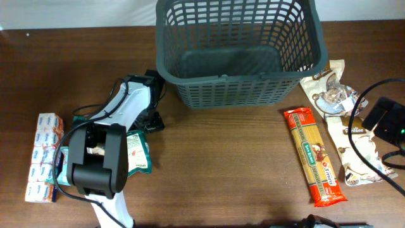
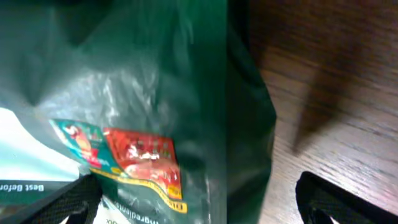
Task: Pack container
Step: 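Close the left gripper on the green pouch's edge, then lift the green pouch with the left gripper toward the basket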
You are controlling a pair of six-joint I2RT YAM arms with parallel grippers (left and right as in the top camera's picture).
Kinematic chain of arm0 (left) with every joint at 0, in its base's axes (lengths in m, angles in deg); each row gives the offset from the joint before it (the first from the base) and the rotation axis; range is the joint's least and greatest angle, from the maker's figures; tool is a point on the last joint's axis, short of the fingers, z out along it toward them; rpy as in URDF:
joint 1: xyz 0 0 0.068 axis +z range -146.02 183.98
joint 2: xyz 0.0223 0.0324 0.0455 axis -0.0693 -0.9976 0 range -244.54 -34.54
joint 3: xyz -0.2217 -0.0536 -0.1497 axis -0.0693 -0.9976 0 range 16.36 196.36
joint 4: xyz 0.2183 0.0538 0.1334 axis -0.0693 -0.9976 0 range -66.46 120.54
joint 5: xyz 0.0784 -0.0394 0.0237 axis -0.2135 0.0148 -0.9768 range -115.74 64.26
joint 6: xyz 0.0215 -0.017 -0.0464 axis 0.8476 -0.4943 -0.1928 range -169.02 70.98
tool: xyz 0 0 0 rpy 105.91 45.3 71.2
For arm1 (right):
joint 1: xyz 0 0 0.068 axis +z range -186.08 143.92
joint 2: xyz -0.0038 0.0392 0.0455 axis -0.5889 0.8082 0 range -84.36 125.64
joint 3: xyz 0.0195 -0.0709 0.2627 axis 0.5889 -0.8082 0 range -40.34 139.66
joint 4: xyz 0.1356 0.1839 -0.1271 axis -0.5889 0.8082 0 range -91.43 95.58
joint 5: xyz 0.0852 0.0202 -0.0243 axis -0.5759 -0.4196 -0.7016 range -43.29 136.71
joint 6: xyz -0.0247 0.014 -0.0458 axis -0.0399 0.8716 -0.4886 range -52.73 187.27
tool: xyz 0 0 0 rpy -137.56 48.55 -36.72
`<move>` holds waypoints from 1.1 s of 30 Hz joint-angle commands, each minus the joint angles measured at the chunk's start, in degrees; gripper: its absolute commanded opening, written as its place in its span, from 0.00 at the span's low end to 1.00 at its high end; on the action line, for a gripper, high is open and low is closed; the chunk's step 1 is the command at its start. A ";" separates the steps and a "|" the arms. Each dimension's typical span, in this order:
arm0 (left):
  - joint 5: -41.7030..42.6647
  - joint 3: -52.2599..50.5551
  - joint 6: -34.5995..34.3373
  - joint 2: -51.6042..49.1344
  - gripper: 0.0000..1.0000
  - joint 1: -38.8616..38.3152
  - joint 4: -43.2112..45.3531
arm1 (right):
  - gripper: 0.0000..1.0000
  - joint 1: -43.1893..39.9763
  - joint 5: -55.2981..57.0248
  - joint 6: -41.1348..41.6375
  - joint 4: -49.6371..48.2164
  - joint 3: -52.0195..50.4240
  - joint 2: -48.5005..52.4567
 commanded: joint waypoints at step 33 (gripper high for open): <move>-6.73 9.18 2.67 15.02 0.02 1.95 7.56 | 0.99 -0.44 -0.33 0.68 0.17 0.94 -0.13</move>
